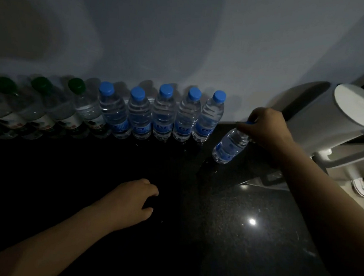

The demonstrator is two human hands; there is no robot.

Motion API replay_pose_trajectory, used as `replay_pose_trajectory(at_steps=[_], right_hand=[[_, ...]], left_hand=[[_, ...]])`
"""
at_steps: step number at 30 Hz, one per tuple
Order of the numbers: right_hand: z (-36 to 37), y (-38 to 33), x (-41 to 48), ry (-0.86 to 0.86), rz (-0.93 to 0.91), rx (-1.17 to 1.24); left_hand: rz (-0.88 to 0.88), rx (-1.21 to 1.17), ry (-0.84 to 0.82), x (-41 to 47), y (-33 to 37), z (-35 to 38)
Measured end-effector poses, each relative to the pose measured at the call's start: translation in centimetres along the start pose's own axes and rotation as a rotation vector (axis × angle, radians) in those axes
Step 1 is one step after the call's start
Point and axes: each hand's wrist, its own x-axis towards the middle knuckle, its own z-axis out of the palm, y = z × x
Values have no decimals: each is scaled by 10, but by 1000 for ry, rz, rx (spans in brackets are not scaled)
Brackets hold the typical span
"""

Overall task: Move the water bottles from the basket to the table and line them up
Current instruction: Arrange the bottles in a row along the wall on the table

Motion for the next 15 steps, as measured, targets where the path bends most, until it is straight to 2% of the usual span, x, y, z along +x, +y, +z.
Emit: replay_pose_trajectory(at_steps=[15], right_hand=[[4, -15, 62, -47, 64, 4]], left_hand=[[-29, -19, 51, 34, 0, -2]])
